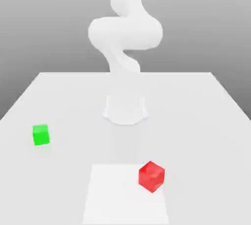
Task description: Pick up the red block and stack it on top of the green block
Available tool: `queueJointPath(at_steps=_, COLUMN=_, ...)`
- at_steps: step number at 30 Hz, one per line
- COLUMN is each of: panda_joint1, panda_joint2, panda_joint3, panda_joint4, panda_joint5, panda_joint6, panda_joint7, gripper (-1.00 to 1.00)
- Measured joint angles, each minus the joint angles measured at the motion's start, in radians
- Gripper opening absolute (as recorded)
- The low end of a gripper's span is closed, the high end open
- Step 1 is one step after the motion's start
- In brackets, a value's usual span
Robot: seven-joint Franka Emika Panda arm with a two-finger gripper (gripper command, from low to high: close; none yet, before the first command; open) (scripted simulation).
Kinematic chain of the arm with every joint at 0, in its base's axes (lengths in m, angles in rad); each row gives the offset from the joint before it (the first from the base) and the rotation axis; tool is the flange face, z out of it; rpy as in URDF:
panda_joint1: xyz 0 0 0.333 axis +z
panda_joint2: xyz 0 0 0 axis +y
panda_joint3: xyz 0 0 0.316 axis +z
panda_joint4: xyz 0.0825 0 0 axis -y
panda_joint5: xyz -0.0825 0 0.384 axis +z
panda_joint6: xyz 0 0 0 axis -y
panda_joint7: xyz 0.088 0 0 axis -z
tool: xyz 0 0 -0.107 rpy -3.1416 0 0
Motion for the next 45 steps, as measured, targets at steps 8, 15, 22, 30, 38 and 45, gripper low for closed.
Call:
queueJointPath(at_steps=8, panda_joint1=0.014, panda_joint2=0.311, panda_joint3=0.045, panda_joint4=-0.173, panda_joint5=-0.131, panda_joint6=0.169, panda_joint7=-0.14, gripper=0.0)
queueJointPath(at_steps=15, panda_joint1=0.059, panda_joint2=0.58, panda_joint3=0.032, panda_joint4=-0.33, panda_joint5=-0.118, panda_joint6=0.332, panda_joint7=-0.362, gripper=0.0)
queueJointPath(at_steps=22, panda_joint1=0.113, panda_joint2=0.771, panda_joint3=0.043, panda_joint4=-0.418, panda_joint5=0.036, panda_joint6=0.482, panda_joint7=-0.6, gripper=0.0)
queueJointPath(at_steps=30, panda_joint1=0.136, panda_joint2=0.957, panda_joint3=0.007, panda_joint4=-0.396, panda_joint5=-0.001, panda_joint6=0.639, panda_joint7=-0.577, gripper=-1.0)
queueJointPath(at_steps=38, panda_joint1=0.133, panda_joint2=0.948, panda_joint3=0.01, panda_joint4=-0.397, panda_joint5=-0.001, panda_joint6=0.631, panda_joint7=-0.576, gripper=-1.0)
queueJointPath(at_steps=45, panda_joint1=0.12, panda_joint2=0.794, panda_joint3=0.032, panda_joint4=-0.417, panda_joint5=0.038, panda_joint6=0.5, panda_joint7=-0.604, gripper=-1.0)
